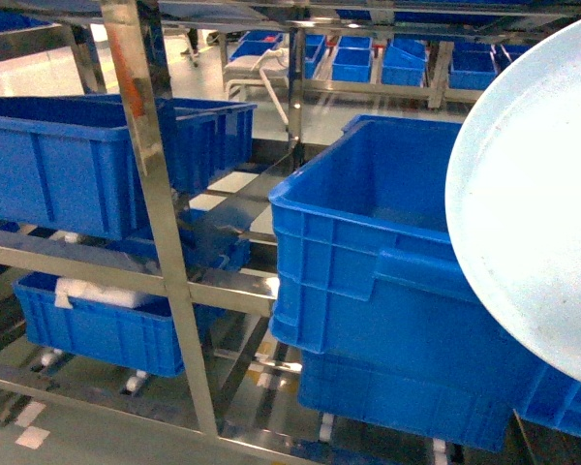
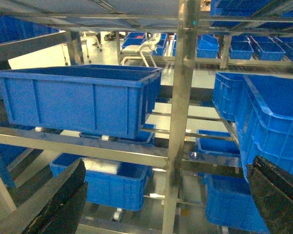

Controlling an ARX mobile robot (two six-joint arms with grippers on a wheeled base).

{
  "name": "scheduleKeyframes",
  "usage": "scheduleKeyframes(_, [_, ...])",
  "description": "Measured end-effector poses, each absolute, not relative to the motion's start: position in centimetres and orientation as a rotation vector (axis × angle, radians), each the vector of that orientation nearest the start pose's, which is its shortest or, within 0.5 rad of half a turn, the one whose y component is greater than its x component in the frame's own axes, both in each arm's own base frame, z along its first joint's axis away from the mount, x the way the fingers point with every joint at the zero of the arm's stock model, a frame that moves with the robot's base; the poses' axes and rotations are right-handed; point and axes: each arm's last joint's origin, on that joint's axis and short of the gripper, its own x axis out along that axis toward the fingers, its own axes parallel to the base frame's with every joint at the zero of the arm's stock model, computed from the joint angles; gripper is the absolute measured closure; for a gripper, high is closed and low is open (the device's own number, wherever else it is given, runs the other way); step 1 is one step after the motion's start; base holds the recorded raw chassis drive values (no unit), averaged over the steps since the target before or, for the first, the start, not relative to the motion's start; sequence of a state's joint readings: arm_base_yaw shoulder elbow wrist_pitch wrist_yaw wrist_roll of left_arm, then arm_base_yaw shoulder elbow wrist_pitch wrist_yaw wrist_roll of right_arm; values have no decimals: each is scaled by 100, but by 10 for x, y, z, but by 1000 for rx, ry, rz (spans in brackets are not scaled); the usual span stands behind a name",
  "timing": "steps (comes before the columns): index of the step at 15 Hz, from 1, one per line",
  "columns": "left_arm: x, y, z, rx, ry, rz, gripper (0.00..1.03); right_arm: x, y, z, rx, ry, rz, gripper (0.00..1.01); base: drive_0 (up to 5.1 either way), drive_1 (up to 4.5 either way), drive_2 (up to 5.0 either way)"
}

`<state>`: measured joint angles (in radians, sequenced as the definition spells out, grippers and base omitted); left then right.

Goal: Place blue tray on left shelf second layer neatly

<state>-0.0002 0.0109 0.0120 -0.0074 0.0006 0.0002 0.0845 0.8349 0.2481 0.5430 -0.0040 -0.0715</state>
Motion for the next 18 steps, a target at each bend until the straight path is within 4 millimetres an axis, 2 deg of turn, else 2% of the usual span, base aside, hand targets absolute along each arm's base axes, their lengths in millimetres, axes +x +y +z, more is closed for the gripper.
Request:
scheduleKeyframes(9, [98,0,166,0,6,6,5,176,16,209,-73,41,105,99,-525,211,211])
scheduleKeyframes(18, [98,0,166,0,3,2,5,176,15,209,-73,44,95,99,-169,-169,-169])
